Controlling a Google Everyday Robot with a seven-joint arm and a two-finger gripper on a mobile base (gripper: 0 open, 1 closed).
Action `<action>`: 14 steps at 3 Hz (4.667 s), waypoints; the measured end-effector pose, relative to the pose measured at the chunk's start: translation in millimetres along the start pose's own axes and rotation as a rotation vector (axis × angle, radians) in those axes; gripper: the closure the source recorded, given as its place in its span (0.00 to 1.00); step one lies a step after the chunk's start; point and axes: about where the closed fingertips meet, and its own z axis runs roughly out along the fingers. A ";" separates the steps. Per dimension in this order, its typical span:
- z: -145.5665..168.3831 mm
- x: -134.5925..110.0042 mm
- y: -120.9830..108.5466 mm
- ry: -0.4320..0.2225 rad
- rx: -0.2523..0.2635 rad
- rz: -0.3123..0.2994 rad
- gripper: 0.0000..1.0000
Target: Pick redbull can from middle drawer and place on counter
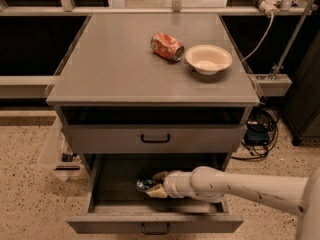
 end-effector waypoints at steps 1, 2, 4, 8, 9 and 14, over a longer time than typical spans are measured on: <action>-60.0 -24.8 1.8 0.008 0.108 0.086 1.00; -127.7 -42.8 15.2 0.064 0.298 0.167 1.00; -216.3 -80.8 4.1 0.099 0.469 0.093 1.00; -363.3 -89.2 -117.3 -0.093 0.493 0.033 1.00; -435.9 -116.4 -142.9 -0.111 0.504 0.033 1.00; -462.7 -181.1 -137.9 -0.150 0.270 -0.034 1.00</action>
Offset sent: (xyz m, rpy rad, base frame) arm -0.1301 -0.1043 0.2535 -0.2833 -0.2112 -0.4791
